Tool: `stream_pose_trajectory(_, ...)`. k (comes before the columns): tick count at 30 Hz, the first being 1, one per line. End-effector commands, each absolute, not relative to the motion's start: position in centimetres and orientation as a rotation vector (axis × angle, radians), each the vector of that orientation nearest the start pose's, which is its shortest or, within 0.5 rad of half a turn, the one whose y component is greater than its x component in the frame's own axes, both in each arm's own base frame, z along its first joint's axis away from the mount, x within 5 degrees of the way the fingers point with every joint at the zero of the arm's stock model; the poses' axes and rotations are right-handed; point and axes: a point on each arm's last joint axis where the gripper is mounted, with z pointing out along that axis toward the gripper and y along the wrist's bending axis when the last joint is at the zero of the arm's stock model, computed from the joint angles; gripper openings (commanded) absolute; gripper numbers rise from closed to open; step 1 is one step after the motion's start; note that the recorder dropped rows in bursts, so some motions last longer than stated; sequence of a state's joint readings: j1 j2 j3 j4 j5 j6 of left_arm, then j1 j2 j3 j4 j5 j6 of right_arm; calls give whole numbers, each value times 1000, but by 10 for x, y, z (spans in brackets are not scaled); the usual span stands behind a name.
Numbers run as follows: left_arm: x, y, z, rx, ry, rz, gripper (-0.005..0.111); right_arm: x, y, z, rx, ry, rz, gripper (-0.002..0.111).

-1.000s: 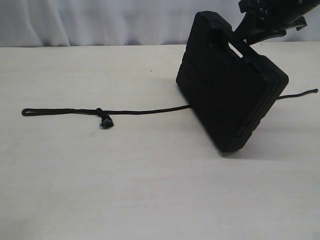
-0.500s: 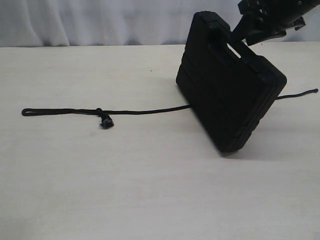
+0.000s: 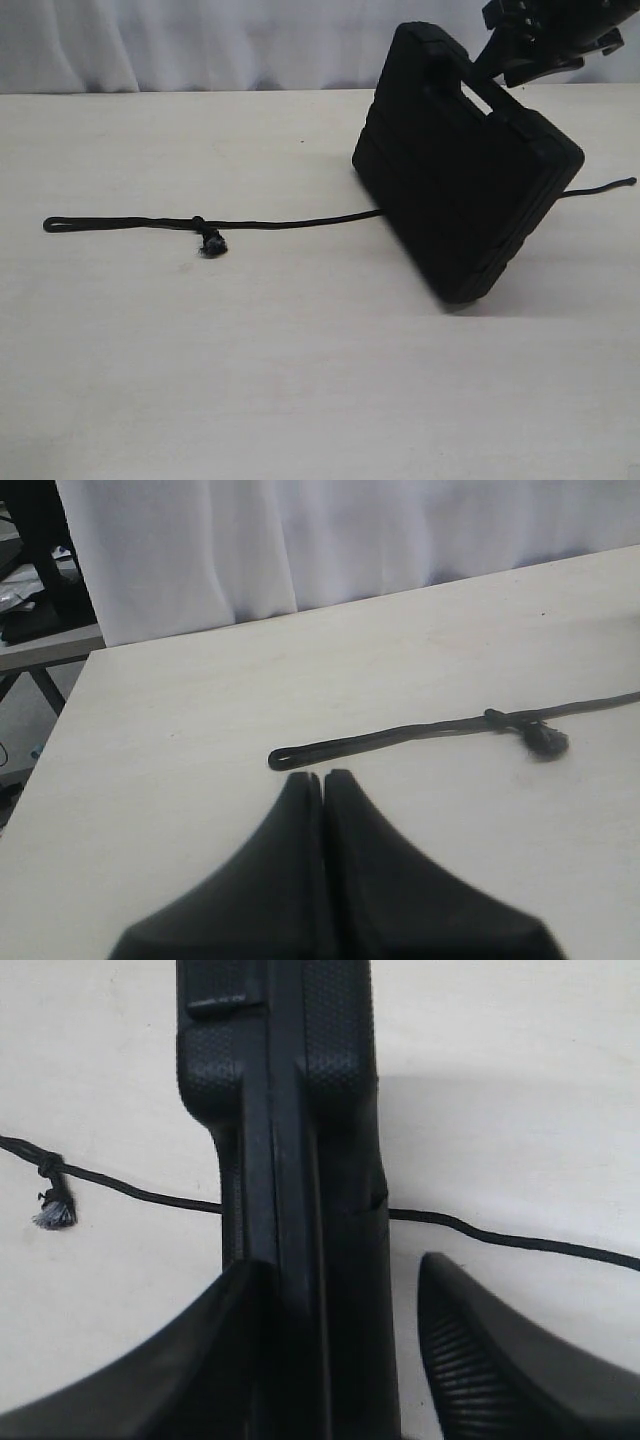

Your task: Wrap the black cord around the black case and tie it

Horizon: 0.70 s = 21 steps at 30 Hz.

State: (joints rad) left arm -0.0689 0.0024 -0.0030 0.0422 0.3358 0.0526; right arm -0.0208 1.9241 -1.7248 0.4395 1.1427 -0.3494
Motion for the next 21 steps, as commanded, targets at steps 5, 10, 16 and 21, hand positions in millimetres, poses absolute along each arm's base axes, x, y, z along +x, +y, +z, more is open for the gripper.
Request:
stream_pose_trajectory(5, 54, -3, 184, 137, 1802, 27, 0, 414, 18, 258, -399, 2850, 390, 46)
stream_pose_trajectory(10, 54, -3, 184, 137, 1802, 27, 0, 414, 18, 255, -387, 2867, 401, 46)
stream_pose_trajectory(16, 54, -3, 184, 137, 1802, 27, 0, 414, 17, 255, -365, 2864, 399, 46)
stream_pose_trajectory(21, 54, -3, 184, 137, 1802, 27, 0, 415, 20, 257, -438, 2830, 438, 46)
